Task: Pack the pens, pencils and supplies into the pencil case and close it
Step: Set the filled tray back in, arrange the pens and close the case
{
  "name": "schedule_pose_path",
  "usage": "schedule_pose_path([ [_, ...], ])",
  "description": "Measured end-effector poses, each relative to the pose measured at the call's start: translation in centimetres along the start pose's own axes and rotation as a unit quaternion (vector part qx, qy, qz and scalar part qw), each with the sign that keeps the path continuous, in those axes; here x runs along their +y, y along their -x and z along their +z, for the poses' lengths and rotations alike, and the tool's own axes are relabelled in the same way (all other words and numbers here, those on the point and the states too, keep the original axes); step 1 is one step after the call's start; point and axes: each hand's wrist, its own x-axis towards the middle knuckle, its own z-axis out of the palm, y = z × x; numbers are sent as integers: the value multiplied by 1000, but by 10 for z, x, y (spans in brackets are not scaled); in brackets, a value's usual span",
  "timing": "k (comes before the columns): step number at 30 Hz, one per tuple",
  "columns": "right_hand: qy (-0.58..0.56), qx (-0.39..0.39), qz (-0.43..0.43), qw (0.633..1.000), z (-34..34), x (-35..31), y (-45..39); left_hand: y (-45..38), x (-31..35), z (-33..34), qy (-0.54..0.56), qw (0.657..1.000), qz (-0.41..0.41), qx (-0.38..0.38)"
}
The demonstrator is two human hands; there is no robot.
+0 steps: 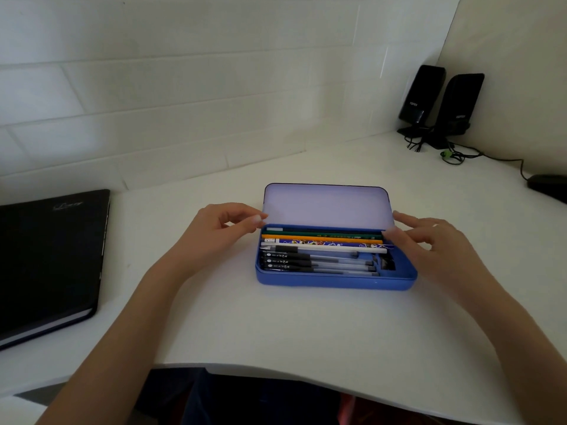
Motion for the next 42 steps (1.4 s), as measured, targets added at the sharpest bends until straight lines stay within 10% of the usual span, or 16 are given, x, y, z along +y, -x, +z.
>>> schedule_pose_path([
  [10, -285, -41, 131, 949, 2, 3, -6, -1, -4, -2, 40, 999, -12, -23],
  [37, -160, 92, 39, 982, 0, 3, -4, -5, -12, -1, -40, 997, 7, 70],
  [42, -99, -20, 84, 991, 6, 12, -5, -16, -32, -1, -165, 986, -2, 11],
])
